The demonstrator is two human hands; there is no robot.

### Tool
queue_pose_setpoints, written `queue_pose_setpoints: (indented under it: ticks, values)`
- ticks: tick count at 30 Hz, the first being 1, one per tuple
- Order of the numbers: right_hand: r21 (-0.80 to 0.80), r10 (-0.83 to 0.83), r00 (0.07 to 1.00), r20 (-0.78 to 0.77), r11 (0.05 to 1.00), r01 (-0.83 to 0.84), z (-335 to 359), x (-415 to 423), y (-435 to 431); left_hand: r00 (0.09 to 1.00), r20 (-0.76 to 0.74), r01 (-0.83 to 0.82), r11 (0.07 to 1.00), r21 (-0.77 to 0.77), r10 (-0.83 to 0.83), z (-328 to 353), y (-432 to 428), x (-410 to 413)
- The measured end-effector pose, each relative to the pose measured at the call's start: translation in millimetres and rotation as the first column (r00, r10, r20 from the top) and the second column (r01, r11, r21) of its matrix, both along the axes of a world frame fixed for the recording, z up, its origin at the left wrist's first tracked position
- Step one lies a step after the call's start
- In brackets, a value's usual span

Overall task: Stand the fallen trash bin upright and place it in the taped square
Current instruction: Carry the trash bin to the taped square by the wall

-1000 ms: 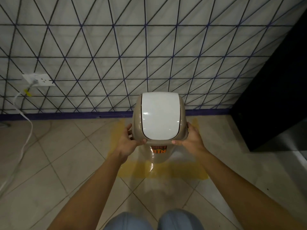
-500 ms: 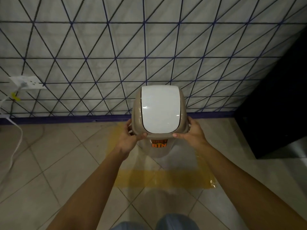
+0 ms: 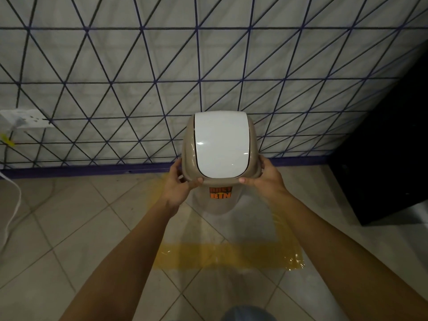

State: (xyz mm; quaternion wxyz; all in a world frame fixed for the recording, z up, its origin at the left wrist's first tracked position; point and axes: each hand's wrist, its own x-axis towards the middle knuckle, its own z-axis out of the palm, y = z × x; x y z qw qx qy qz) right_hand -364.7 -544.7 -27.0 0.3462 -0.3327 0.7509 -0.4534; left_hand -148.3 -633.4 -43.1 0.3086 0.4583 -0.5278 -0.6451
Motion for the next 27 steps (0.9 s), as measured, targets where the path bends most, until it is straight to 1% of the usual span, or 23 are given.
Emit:
queue_pose_setpoints:
  ticks: [14, 17, 22, 27]
  values:
    - [-0.006, 0.027, 0.999, -0.034, 1.000, -0.028, 0.1, -5.8, -6.7, 1.000, 0.000, -0.007, 1.000, -0.024, 0.007, -1.8, -6.3, -3.2]
    - [-0.010, 0.023, 0.999, -0.047, 1.000, -0.023, 0.9, -4.0, -5.9, 1.000, 0.020, 0.006, 1.000, -0.025, -0.005, -0.8, -7.9, -3.0]
    - [-0.003, -0.007, 0.994, -0.109, 1.000, 0.006, 3.0, -1.7, -3.4, 0.998, 0.063, 0.014, 0.999, -0.040, -0.012, 0.3, -9.6, -4.4]
    - [0.011, -0.005, 0.997, -0.076, 1.000, 0.006, 5.1, -2.5, -2.0, 0.997, 0.081, 0.017, 0.999, -0.037, -0.014, 2.2, -8.8, -5.3]
